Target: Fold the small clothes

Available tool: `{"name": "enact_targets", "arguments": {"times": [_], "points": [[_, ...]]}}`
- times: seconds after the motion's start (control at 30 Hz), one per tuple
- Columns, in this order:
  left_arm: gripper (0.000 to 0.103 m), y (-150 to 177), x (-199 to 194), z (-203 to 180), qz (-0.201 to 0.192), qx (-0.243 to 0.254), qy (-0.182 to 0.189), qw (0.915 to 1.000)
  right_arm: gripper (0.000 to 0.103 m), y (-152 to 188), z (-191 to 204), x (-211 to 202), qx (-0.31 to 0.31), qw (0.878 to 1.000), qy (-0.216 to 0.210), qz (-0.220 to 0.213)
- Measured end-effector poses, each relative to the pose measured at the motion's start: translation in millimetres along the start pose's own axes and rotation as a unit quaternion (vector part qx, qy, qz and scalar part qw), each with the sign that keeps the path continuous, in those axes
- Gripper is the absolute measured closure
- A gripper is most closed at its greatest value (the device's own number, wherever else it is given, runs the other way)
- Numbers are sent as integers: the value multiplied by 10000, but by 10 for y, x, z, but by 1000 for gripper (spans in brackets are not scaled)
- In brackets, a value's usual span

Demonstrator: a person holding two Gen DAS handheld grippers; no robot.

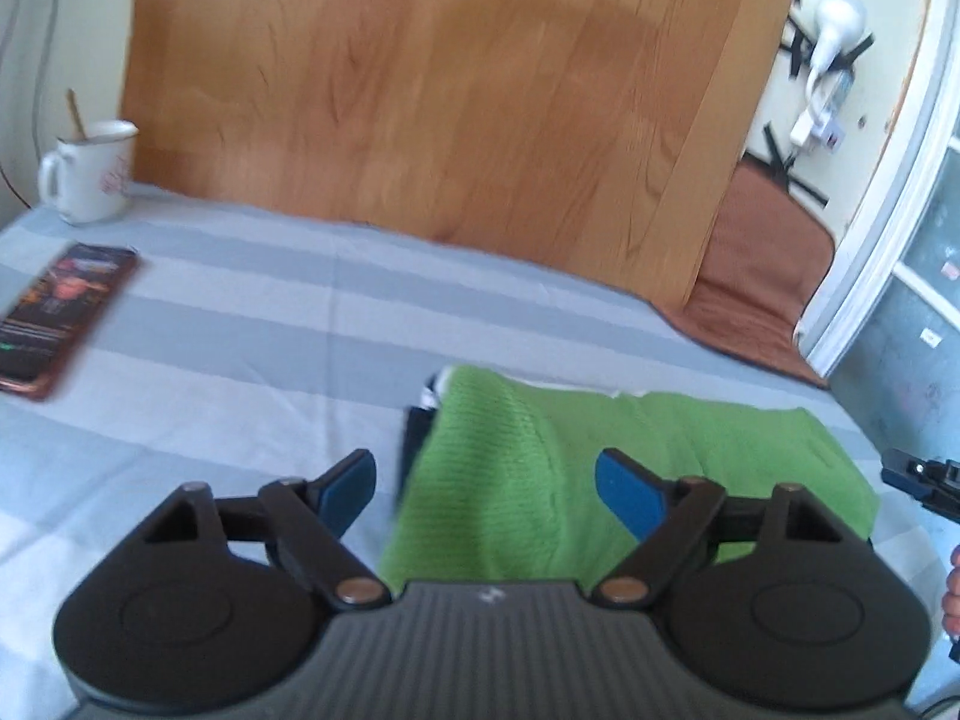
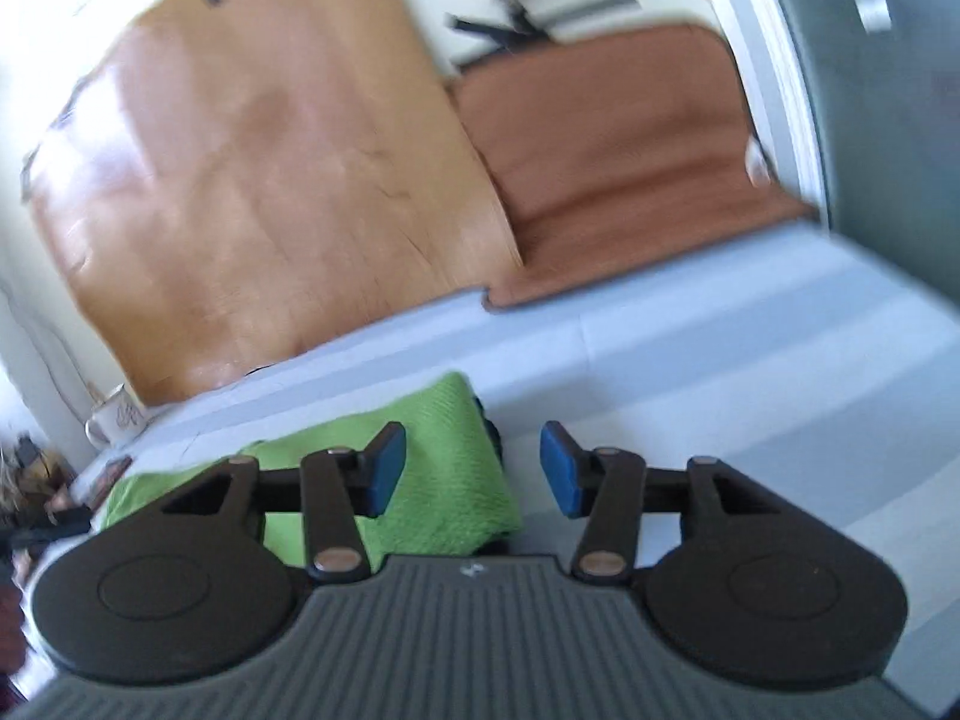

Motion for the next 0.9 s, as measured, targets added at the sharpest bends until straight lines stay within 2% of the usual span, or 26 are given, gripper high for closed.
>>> {"name": "enact_targets", "arguments": {"times": [0.03, 0.07, 0.1, 0.13, 0.17, 0.3, 0.4, 0.5, 0.57, 0.63, 0.67, 0.7, 0.83, 0.9], "points": [[46, -9, 83, -5, 89, -36, -28, 10000, 50, 8, 1, 92, 140, 9997, -94, 164], [73, -3, 150, -12, 212, -91, -61, 9997, 52, 18, 30, 174, 233, 9990, -167, 331], [85, -13, 218, -3, 388, -191, -44, 9991, 72, 23, 76, 228, 231, 9984, -209, 463], [86, -25, 241, 6, 476, -289, -37, 9984, 89, 39, 134, 233, 133, 9983, -214, 527], [87, -35, 219, -4, 477, -307, -59, 9984, 92, 56, 196, 196, -11, 9985, -198, 509], [87, -144, -37, 43, 484, -480, 204, 9975, 93, 76, 225, -202, -101, 9994, -319, 117], [87, -169, -78, 153, 618, -622, 192, 9960, 93, 202, 114, -252, -81, 9996, -244, 106], [83, -54, 154, 192, 955, -468, -109, 9943, 91, 440, 69, 32, -106, 9990, 62, 441], [71, 28, 241, 106, 876, -14, -445, 9952, 90, 490, 44, 58, -56, 9996, 28, 260], [60, 78, 222, -5, 791, 347, -786, 9932, 80, 440, 29, 17, 65, 9996, -7, 273], [58, 77, 173, -33, 703, 407, -801, 9935, 69, 409, 4, -18, 131, 9996, -4, 242], [58, 59, 93, -39, 567, 376, -726, 9950, 63, 388, -35, -56, 186, 9996, 21, 192], [62, -116, -240, -72, -259, 81, -530, 9982, 55, 344, -213, -124, 622, 9979, -73, 150], [67, -200, -287, -144, -498, 13, -205, 9986, 41, 374, -277, -84, 940, 9949, -208, 292]]}}
Point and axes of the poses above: each gripper's, at about its wrist camera, not at the fingertips, and x roughly the way its jaws point, z to its left, y to its underside, the point moved 2 cm from there along x, roughly the way its jaws point, and after that the axes turned 15 degrees about y, right-handed, at the moved point
